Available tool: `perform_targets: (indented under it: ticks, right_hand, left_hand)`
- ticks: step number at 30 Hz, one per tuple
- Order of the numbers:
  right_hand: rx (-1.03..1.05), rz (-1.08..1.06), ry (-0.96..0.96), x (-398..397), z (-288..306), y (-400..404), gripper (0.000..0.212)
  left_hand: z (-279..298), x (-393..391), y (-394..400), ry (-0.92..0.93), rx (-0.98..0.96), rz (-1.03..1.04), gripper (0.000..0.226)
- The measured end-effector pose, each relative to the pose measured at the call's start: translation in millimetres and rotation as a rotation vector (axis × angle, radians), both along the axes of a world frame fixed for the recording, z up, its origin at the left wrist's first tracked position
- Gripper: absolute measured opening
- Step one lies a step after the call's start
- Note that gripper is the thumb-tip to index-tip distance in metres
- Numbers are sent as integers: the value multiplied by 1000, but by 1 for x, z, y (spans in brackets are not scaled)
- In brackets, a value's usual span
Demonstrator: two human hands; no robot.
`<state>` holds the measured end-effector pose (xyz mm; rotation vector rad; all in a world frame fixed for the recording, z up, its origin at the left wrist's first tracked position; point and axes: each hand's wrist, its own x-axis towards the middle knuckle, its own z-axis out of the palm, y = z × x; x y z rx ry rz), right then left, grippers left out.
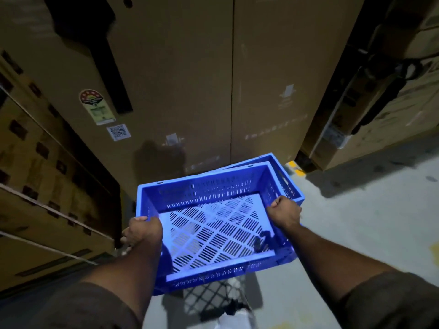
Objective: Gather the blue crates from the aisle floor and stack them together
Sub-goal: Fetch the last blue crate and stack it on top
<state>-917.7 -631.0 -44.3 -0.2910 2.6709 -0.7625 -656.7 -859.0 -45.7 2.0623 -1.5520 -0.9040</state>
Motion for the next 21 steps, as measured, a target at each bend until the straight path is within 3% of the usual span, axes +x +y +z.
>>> perform_targets:
  ticks: [11, 21]
  right_hand:
    - [21, 144, -70, -118, -34, -106, 6]
    - [-9, 191, -141, -167, -51, -155, 15]
  left_hand:
    - [-42, -101, -81, -42, 29, 135, 30]
    - [-62, -139, -131, -79, 12, 112, 30]
